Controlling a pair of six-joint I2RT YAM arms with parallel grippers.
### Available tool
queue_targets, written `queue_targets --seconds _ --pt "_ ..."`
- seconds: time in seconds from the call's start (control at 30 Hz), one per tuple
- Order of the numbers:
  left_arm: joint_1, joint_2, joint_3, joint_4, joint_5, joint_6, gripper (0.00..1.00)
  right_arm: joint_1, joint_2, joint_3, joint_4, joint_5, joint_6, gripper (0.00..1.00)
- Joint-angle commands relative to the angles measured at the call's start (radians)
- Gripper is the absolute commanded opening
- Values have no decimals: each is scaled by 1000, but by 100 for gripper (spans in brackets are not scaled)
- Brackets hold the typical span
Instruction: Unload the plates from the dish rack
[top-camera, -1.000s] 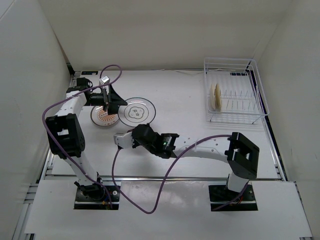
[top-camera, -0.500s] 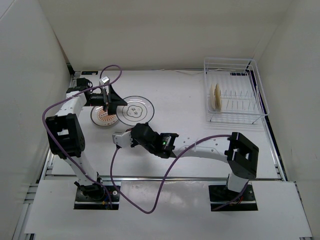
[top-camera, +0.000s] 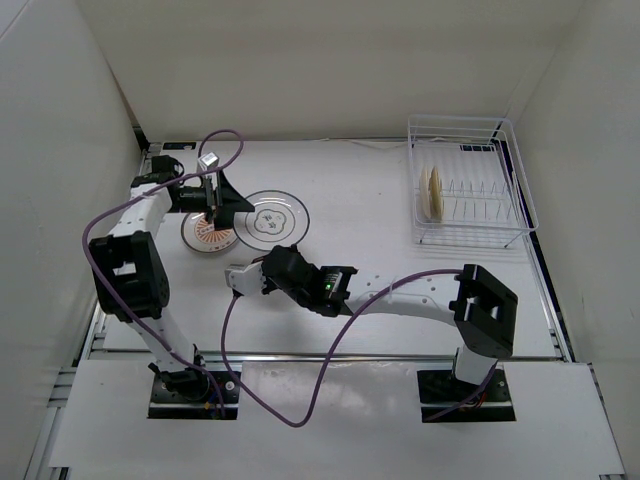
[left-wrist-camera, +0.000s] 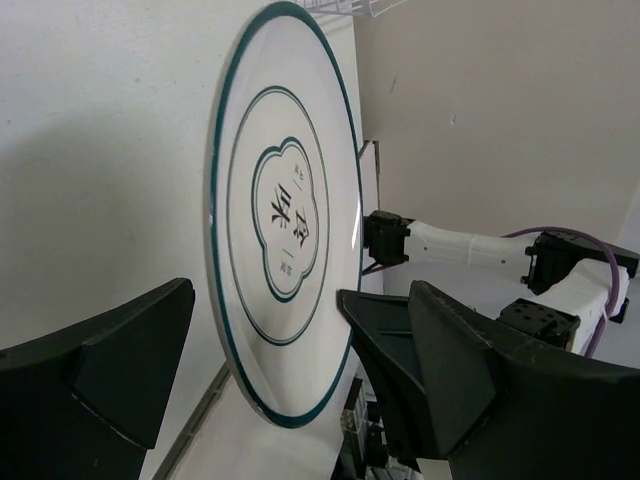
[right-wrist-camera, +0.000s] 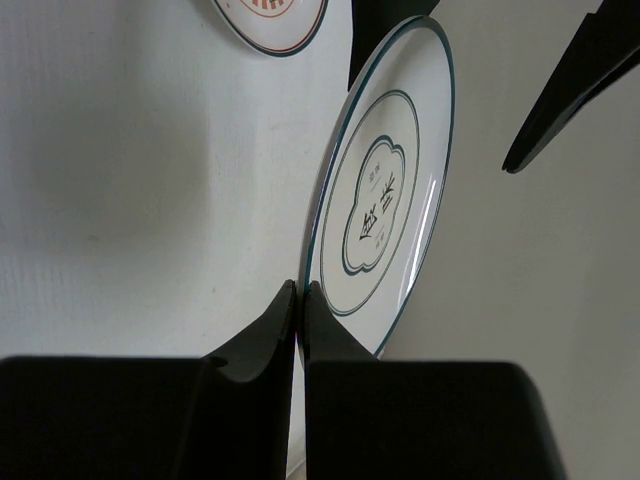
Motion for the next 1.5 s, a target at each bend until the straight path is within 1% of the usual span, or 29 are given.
queue_targets --seconds 0.0,0.03,0.07,0.1,0.13,0.17,0.33,0.6,0.63,0.67,0.7,0.87,1.0,1.07,1.13,1.17,1.23,1.27,1.3,1.33,1.37,1.4,1.43,1.47 --pt "-4 -95 -15 11 3 8 100 4 -41 10 80 28 -5 0" --pt "-4 -95 -24 11 3 17 96 4 -41 10 80 28 -5 0" --pt "-4 -108 -24 11 3 17 77 4 -41 0 80 28 -5 0" --pt "-4 -125 -24 11 3 17 37 4 -50 0 80 28 -14 0" --pt "-4 -136 -33 11 -24 17 19 4 -50 -11 80 28 -14 0" --pt "-4 -151 -33 11 -24 17 10 4 -50 -11 80 28 -14 0" --pt "-4 -173 -61 11 -24 17 10 -5 -59 -20 80 28 -14 0" --pt "-4 -173 -52 11 -24 17 10 -14 -59 -20 69 37 -14 1" --pt "-4 -173 -52 11 -24 17 10 -14 -68 -20 69 38 -3 17" --pt "-4 -173 -41 11 -24 17 10 -24 -78 -20 57 38 9 36" --pt "-4 -161 -27 11 -24 17 10 -24 -78 -29 47 38 18 60" --pt "-4 -132 0 11 -24 8 10 -65 -147 -48 -20 24 119 75" --pt "29 -131 20 11 -61 -21 10 -83 -197 -69 -20 47 184 80" --pt "67 -131 20 32 -87 -47 10 -108 -238 -69 -20 56 233 82" --pt "98 -131 20 43 -124 -81 10 -157 -268 -69 -52 65 317 83" --pt "117 -131 8 60 -124 -94 10 -177 -295 -69 -83 65 343 87" --pt "179 -122 -7 92 -161 -143 10 -257 -318 -48 -135 53 415 90" --pt "201 -103 -20 101 -173 -153 10 -319 -337 -21 -208 26 437 92" --pt "248 -102 -20 101 -173 -162 10 -353 -337 -7 -241 10 478 93" --pt "271 -83 -20 115 -173 -176 10 -387 -351 7 -277 -13 494 95" --pt "294 -69 -20 115 -156 -176 10 -453 -366 21 -328 -27 509 98" --pt "316 -37 -20 115 -146 -176 10 -487 -378 21 -341 -27 523 99" --pt "353 -20 -1 115 -135 -176 10 -522 -407 21 -357 -82 532 99" --pt "370 -3 8 115 -135 -176 10 -591 -423 21 -374 -105 532 99"
